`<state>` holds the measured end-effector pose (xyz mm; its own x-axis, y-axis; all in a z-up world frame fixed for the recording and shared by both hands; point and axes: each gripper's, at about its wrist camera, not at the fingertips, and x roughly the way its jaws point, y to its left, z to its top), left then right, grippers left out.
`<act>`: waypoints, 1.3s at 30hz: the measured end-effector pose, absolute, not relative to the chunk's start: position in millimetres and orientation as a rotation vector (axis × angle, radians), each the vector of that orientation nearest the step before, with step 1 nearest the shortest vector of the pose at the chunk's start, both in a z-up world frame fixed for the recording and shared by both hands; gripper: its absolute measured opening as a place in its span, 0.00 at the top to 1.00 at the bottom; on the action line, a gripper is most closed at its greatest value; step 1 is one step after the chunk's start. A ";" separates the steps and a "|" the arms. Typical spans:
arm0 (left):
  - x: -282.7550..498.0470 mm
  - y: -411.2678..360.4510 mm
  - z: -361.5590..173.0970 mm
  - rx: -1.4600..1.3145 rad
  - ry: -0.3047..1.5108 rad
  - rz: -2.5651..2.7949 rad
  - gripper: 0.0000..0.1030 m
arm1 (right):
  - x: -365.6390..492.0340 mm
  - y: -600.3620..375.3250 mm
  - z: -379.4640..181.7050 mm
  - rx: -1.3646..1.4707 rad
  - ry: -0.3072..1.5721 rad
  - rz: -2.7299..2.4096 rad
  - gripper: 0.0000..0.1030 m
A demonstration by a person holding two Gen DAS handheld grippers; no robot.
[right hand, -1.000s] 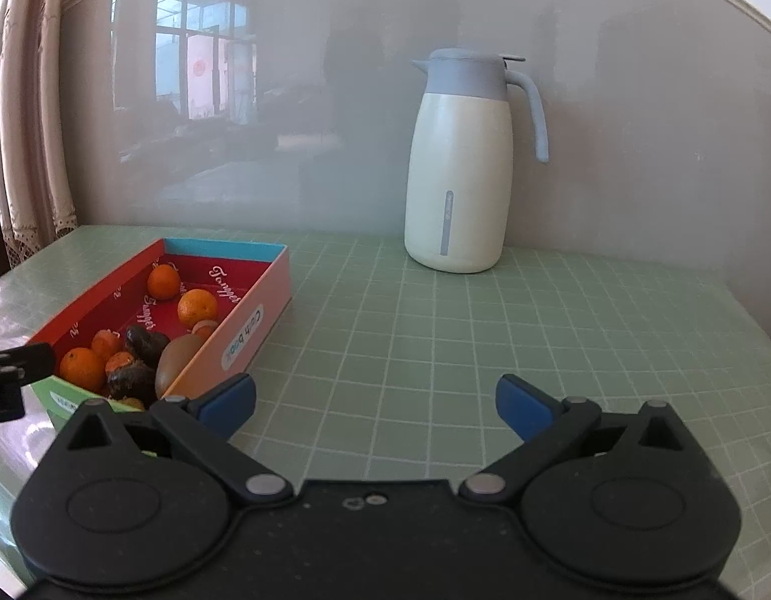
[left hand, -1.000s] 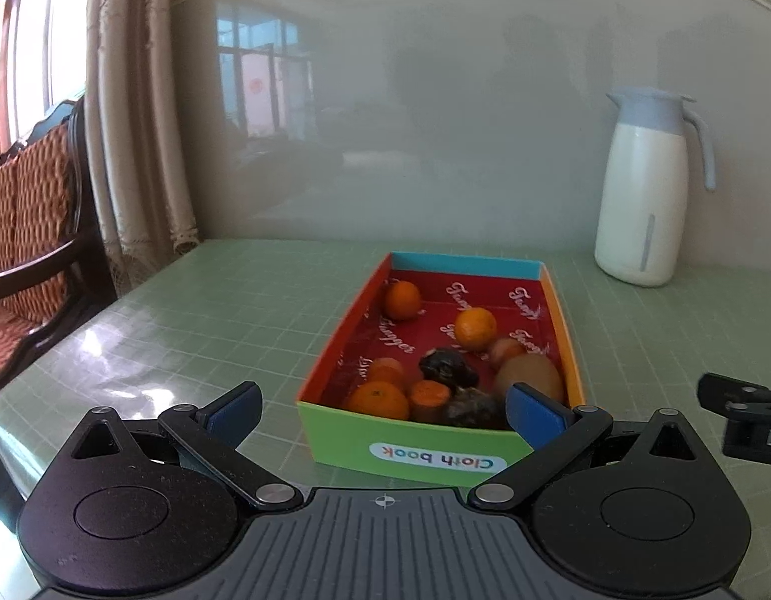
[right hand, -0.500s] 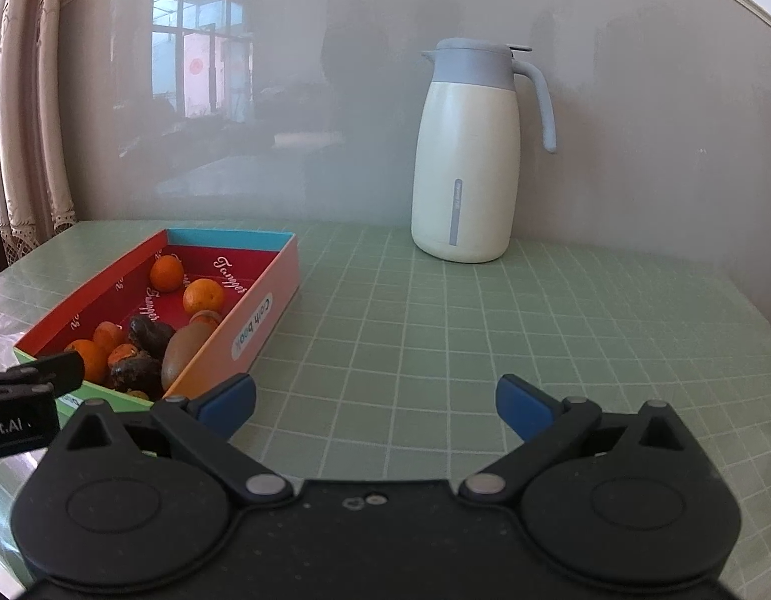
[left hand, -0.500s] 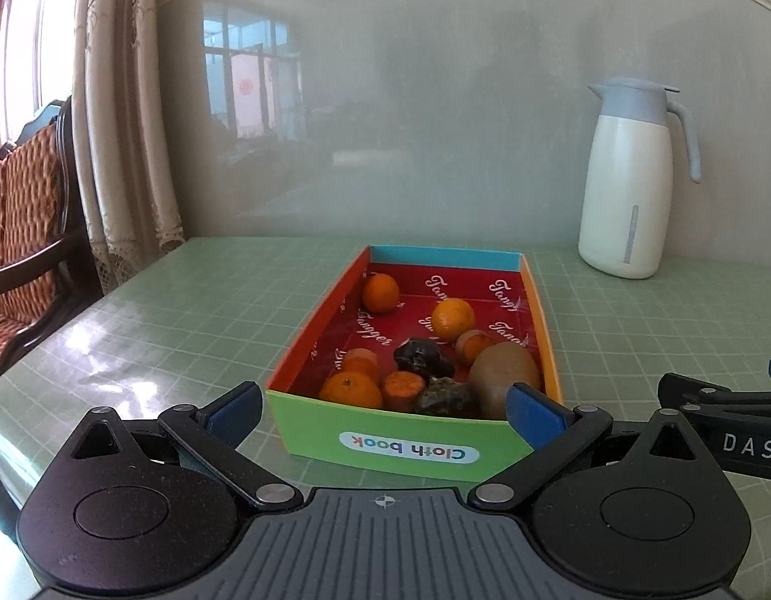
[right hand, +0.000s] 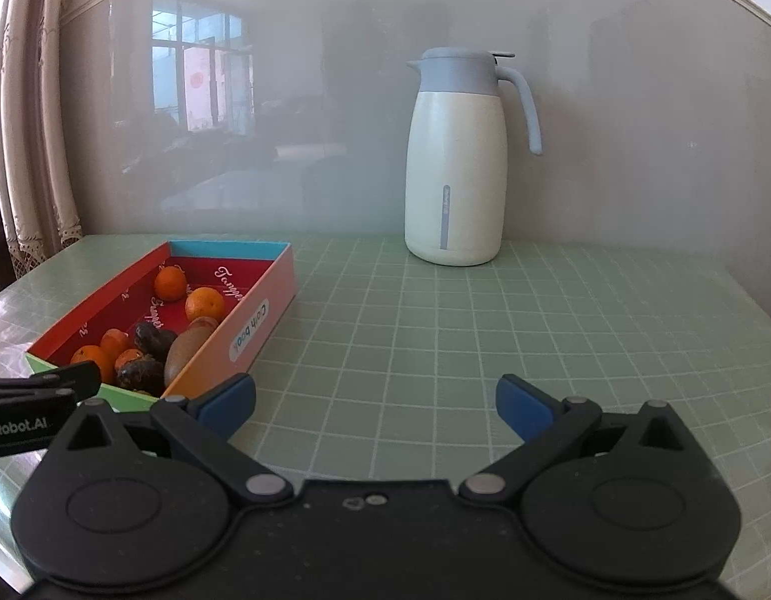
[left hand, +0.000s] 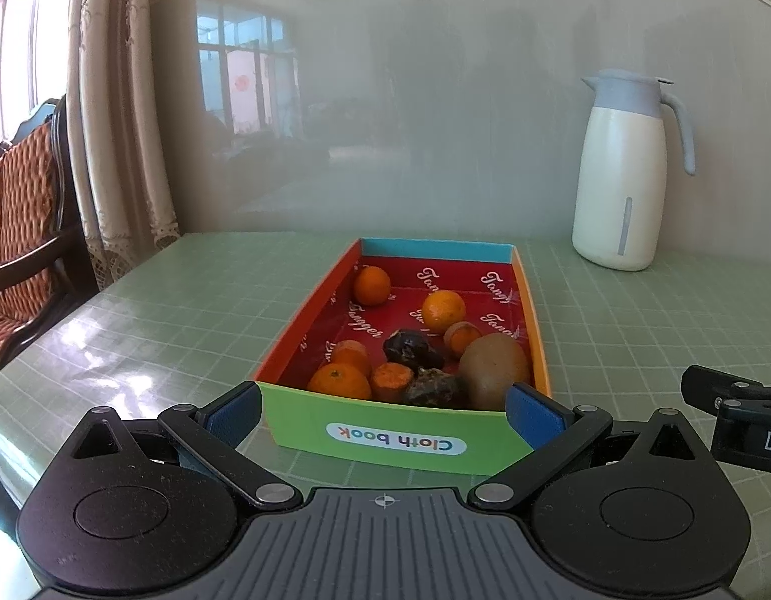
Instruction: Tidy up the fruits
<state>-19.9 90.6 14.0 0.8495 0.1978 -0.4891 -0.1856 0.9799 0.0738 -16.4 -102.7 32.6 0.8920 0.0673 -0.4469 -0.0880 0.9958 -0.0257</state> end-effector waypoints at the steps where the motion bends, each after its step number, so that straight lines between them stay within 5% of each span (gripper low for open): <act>1: -19.9 90.5 14.0 0.023 0.518 0.201 0.00 | -17.0 -103.2 32.8 -0.043 0.460 0.081 0.00; 39: -19.1 84.3 13.6 0.022 0.517 0.188 0.00 | -17.2 -103.4 31.6 -0.033 0.464 0.083 0.00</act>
<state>-19.1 84.3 13.6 0.8524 0.1844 -0.4893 -0.1731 0.9825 0.0687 -17.2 -103.4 31.6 0.8909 0.0728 -0.4483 -0.0879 0.9960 -0.0130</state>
